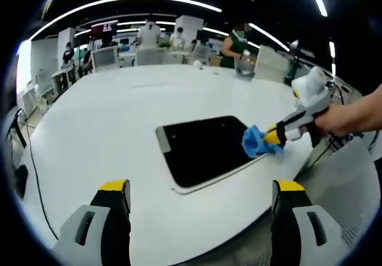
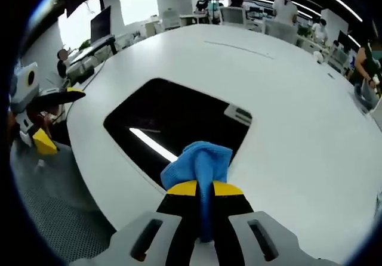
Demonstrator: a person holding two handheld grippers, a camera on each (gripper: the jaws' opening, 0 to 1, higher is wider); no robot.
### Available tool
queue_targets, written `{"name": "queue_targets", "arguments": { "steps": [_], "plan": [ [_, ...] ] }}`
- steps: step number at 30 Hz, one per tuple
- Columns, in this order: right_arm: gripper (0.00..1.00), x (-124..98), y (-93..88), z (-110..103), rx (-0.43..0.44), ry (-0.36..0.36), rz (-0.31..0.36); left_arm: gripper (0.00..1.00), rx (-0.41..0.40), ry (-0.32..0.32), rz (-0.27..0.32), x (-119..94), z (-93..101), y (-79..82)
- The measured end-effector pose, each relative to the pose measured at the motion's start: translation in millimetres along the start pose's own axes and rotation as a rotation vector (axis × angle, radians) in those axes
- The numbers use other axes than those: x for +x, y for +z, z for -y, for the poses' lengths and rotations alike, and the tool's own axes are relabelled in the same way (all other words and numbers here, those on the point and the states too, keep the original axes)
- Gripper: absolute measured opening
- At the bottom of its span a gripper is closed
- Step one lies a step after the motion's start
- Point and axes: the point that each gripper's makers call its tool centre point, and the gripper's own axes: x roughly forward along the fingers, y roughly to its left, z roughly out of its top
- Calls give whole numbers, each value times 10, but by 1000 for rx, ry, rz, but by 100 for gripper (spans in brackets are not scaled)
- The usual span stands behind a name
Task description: Wipe the mirror surface with the cleaning cloth until all visible marks leave the cleaned area.
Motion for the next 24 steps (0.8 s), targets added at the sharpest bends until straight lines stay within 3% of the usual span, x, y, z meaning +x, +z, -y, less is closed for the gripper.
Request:
{"name": "queue_targets", "arguments": {
  "steps": [10, 13, 17, 24],
  "plan": [
    [2, -4, 10, -8, 34, 44, 31, 99, -22, -37, 60, -45, 41, 108],
    [2, -2, 18, -69, -16, 34, 9, 99, -27, -29, 56, -78, 9, 77],
    [2, -6, 16, -49, -6, 34, 19, 99, -20, -35, 33, -79, 14, -2],
    [1, 4, 21, -57, -13, 6, 47, 99, -58, -62, 100, -120, 54, 133]
  ]
}}
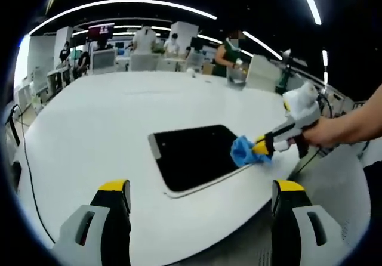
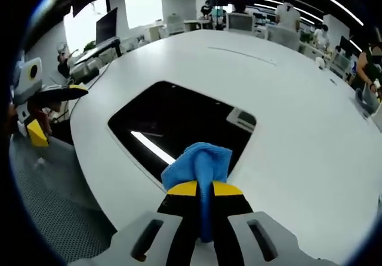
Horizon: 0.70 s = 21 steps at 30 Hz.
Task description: Wipe the mirror surface with the cleaning cloth until all visible marks leave the cleaned area.
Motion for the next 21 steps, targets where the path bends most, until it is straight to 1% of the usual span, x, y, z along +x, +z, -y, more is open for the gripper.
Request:
{"name": "queue_targets", "arguments": {
  "steps": [4, 6, 7, 8, 9, 11, 12, 13, 14, 15, 17, 21],
  "plan": [
    [1, 4, 16, -1, 24, -13, 8, 99, 23, 1, -8, -2, 11, -24],
    [1, 8, 16, 2, 28, -14, 9, 99, 56, 13, -25, 24, 5, -75],
    [1, 11, 15, 2, 25, -16, 9, 99, 127, 40, -46, 44, -46, -118],
    [1, 13, 18, -9, 26, -13, 9, 99, 150, 36, -59, 60, -39, -144],
    [1, 23, 27, -39, 20, -11, 10, 99, 133, 20, -49, 79, 2, -129],
    [1, 33, 38, -53, 11, -8, 11, 99, 139, -6, -29, 77, 48, -84],
    [1, 44, 50, -73, 5, 3, 14, 99, 142, -10, -24, 72, 48, -80],
    [1, 51, 55, -83, -1, 3, 14, 99, 125, -22, -27, 76, 53, -99],
    [1, 57, 62, -104, -13, 9, 15, 99, 108, -25, -31, 75, 52, -114],
    [1, 64, 72, -127, -19, 13, 16, 99, 96, -12, -32, 82, 28, -112],
    [1, 76, 88, -166, -24, 18, 17, 99, 102, -15, -19, 85, 46, -90],
    [1, 110, 131, -251, -32, 29, 21, 99, 92, -18, -21, 83, 49, -94]
  ]
}}
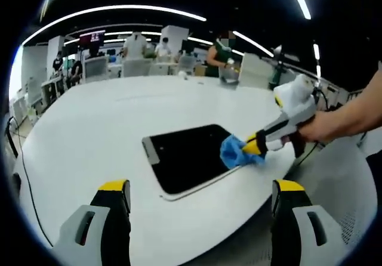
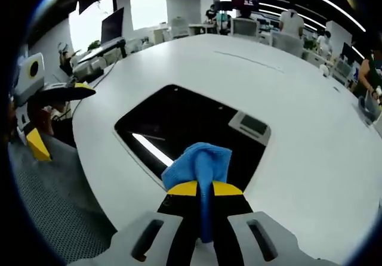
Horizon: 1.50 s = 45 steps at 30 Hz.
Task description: Wipe the mirror surface with the cleaning cloth until all visible marks leave the cleaned area.
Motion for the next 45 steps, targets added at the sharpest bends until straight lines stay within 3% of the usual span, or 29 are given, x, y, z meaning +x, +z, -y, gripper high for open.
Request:
{"name": "queue_targets", "arguments": {
  "steps": [16, 33, 45],
  "plan": [
    [1, 134, 161, -233, -32, 43, 13, 99, 2, 3, 16, 13, -2, 18],
    [1, 207, 231, -285, -48, 66, 18, 99, -17, -3, 2, 6, 1, -9],
    [1, 331, 383, -513, -74, 108, 20, 99, -25, 8, 4, 5, -28, -10]
  ]
}}
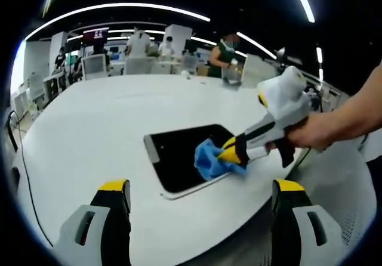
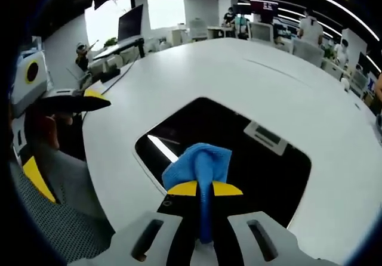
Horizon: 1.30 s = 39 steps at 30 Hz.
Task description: Wipe the mirror surface with the cleaning cloth until all visible marks leave the cleaned area.
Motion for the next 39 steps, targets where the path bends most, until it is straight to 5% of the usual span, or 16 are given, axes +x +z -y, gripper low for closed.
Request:
{"name": "queue_targets", "arguments": {
  "steps": [39],
  "plan": [
    [2, 252, 288, -366, -17, 116, -3, 99, 8, -13, -16, 55, 69, -18]
  ]
}}
